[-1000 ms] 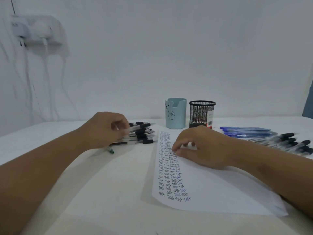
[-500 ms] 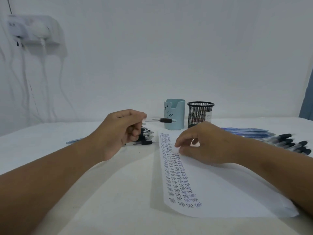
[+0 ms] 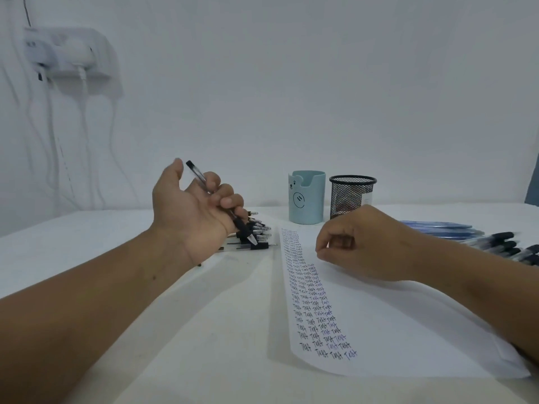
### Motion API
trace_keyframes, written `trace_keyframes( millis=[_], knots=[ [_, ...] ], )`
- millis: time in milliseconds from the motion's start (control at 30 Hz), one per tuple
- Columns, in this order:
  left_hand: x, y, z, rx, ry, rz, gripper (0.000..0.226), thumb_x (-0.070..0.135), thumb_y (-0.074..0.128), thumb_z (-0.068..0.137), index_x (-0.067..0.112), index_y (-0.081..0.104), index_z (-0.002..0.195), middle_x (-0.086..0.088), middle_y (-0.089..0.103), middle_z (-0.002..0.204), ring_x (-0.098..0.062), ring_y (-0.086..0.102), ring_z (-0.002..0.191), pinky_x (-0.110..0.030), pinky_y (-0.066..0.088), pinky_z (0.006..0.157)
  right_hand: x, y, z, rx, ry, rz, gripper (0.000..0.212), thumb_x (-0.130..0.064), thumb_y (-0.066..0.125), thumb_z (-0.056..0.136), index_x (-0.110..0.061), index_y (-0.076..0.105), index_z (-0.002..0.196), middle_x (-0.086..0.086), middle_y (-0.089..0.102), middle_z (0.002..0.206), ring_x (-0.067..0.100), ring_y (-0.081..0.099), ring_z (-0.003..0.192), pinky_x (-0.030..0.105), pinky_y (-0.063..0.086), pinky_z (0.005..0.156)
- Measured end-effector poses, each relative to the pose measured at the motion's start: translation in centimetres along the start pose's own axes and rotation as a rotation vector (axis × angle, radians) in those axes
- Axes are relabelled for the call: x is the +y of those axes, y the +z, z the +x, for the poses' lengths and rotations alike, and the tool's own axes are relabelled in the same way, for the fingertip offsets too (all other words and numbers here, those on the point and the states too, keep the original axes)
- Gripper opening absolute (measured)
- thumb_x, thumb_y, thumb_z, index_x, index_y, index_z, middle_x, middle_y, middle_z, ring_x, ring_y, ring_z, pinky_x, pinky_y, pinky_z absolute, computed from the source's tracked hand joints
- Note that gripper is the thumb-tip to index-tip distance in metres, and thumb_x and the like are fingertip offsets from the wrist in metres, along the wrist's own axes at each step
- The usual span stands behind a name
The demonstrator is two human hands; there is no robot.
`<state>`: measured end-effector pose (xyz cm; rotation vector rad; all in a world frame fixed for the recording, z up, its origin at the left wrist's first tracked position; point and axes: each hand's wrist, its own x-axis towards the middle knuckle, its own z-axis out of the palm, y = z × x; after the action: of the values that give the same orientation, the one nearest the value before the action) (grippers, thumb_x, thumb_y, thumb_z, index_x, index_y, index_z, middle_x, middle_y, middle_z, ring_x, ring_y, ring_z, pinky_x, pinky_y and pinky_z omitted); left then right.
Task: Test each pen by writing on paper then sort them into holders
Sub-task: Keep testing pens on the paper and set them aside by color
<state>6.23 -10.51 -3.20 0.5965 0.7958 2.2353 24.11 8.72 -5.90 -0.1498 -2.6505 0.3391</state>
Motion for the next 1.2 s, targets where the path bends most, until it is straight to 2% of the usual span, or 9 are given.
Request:
trace_keyframes(
  millis=[200, 300, 367, 567, 733, 800, 967, 1067, 1200],
  knots=[
    [0.0, 0.5, -0.3, 0.029, 0.048, -0.004, 0.038, 0.040, 0.039, 0.087, 0.015, 0.036, 0.057, -0.001, 0.030, 0.061, -0.021, 0.041, 0.051, -0.032, 0.036, 0.065, -0.8, -0.5, 0.4, -0.138, 0.092, -0.004, 0.003, -0.031, 0.071, 0.089, -0.031, 0.073, 0.090, -0.014, 0.070, 0.071, 0.000, 0.060, 0.064, 0.018, 0.046, 0.066],
    [0.0, 0.3, -0.3, -0.010, 0.020, 0.106, 0.046, 0.049, 0.029, 0.100, 0.019, 0.039, 0.066, -0.004, 0.069, 0.080, -0.026, 0.073, 0.092, -0.035, 0.032, 0.073, -1.9, -1.3, 1.5, -0.119, 0.096, 0.042, 0.010, -0.035, 0.070, 0.091, -0.026, 0.073, 0.095, -0.007, 0.072, 0.067, -0.001, 0.058, 0.055, 0.015, 0.045, 0.062],
    [0.0, 0.4, -0.4, -0.033, 0.003, 0.275, 0.042, 0.045, 0.022, 0.103, 0.024, 0.038, 0.071, 0.000, 0.076, 0.110, -0.019, 0.064, 0.121, -0.034, 0.031, 0.074, -2.8, -1.4, 2.3, -0.054, 0.068, 0.028, 0.021, -0.044, 0.071, 0.088, -0.027, 0.072, 0.099, -0.006, 0.066, 0.061, 0.000, 0.054, 0.052, 0.017, 0.047, 0.062],
    [-1.3, 0.9, -0.3, -0.114, 0.000, 0.498, 0.031, 0.031, 0.028, 0.107, 0.031, 0.050, 0.086, 0.019, 0.065, 0.132, -0.010, 0.041, 0.141, -0.045, 0.021, 0.117, -4.3, -0.8, 3.7, 0.077, 0.027, -0.008, 0.037, -0.059, 0.066, 0.085, -0.032, 0.072, 0.110, -0.020, 0.048, 0.044, 0.001, 0.050, 0.049, 0.021, 0.034, 0.055],
    [-3.0, 0.7, 0.6, -0.176, 0.017, 0.730, 0.011, 0.029, 0.044, 0.105, 0.037, 0.047, 0.098, 0.027, 0.055, 0.139, 0.003, 0.042, 0.133, -0.036, 0.027, 0.109, -3.6, -0.5, 5.0, 0.099, 0.000, -0.122, 0.015, -0.034, 0.068, 0.089, -0.028, 0.070, 0.075, -0.009, 0.051, 0.049, 0.008, 0.047, 0.048, 0.024, 0.037, 0.052],
    [-3.7, -0.5, 1.0, -0.193, 0.113, 1.047, 0.029, 0.032, 0.059, 0.100, 0.056, 0.041, 0.105, 0.032, 0.054, 0.134, 0.011, 0.051, 0.115, -0.024, 0.036, 0.096, -2.3, -0.4, 5.3, 0.139, 0.080, -0.113, 0.023, -0.025, 0.066, 0.085, -0.025, 0.059, 0.063, -0.007, 0.053, 0.052, 0.008, 0.047, 0.051, 0.024, 0.037, 0.053],
    [-3.9, -2.9, 0.2, -0.567, 0.090, 1.840, 0.044, 0.071, 0.049, 0.088, 0.076, 0.025, 0.123, 0.029, 0.037, 0.150, -0.007, 0.024, 0.146, -0.042, 0.017, 0.122, 0.4, 0.9, 4.0, 0.198, 0.486, 0.785, 0.021, -0.017, 0.060, 0.092, -0.009, 0.060, 0.072, 0.007, 0.054, 0.057, 0.018, 0.044, 0.048, 0.023, 0.032, 0.043],
    [-3.7, -2.6, 0.5, -0.552, 0.063, 2.001, 0.050, 0.087, 0.036, 0.071, 0.073, 0.039, 0.119, 0.021, 0.033, 0.155, -0.009, 0.009, 0.152, -0.043, 0.003, 0.124, 0.6, 1.2, 3.7, 0.163, 0.540, 0.920, 0.024, -0.024, 0.055, 0.099, -0.009, 0.058, 0.081, 0.010, 0.054, 0.057, 0.017, 0.042, 0.044, 0.022, 0.028, 0.041],
    [-3.6, -2.2, 0.5, -0.589, 0.068, 2.023, 0.035, 0.069, 0.046, 0.092, 0.061, 0.046, 0.127, 0.022, 0.035, 0.156, 0.009, 0.006, 0.149, -0.033, -0.008, 0.122, 0.0, 1.8, 3.8, 0.073, 0.470, 0.882, 0.031, -0.021, 0.071, 0.090, -0.013, 0.054, 0.066, 0.013, 0.059, 0.059, 0.016, 0.038, 0.039, 0.020, 0.026, 0.039]
  ],
)
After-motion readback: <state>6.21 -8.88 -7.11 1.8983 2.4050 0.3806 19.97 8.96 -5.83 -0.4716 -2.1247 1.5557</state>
